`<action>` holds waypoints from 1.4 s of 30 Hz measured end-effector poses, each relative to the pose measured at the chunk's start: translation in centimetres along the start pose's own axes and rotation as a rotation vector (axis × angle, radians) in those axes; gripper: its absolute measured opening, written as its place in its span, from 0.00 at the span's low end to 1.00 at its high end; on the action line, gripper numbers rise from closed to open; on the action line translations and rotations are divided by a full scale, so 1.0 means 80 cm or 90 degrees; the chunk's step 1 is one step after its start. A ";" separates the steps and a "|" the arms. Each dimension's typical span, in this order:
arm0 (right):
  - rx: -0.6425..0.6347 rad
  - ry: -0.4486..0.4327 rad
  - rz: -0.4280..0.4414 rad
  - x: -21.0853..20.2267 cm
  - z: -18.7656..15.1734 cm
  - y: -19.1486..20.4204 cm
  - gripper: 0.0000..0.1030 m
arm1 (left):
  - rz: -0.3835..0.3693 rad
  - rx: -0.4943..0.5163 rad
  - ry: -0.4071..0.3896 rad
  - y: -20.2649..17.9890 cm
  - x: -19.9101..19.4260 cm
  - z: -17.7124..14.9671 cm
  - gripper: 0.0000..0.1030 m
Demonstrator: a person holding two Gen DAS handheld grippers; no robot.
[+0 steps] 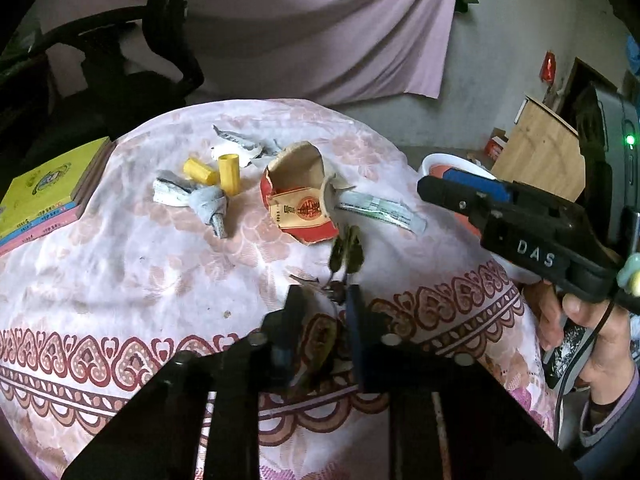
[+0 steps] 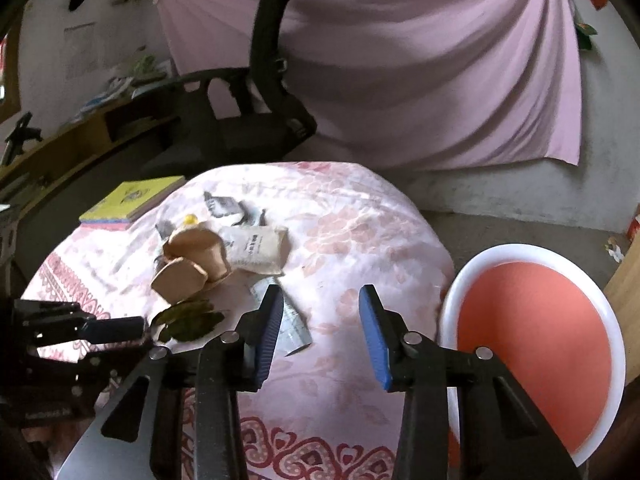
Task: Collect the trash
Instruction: 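Grasp the green leafy twig with the left tool while the right tool grasps the white strip packet, then carry both items over the red basin and open both tools to release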
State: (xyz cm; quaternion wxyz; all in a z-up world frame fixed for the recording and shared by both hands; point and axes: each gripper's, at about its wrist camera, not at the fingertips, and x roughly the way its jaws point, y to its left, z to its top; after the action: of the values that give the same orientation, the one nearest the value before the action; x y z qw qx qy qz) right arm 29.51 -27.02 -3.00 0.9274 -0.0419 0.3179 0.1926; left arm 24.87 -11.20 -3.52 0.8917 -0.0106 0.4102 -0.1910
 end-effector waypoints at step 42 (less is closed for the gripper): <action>-0.043 -0.099 -0.005 -0.059 -0.017 0.020 0.17 | 0.055 0.034 -0.254 -0.032 -0.108 -0.030 0.06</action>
State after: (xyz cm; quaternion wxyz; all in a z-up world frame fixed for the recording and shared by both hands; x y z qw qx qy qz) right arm 24.71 -27.38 -1.12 0.9480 -0.0595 0.2382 0.2025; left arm 17.15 -10.23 1.64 0.9627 -0.0068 0.2201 -0.1572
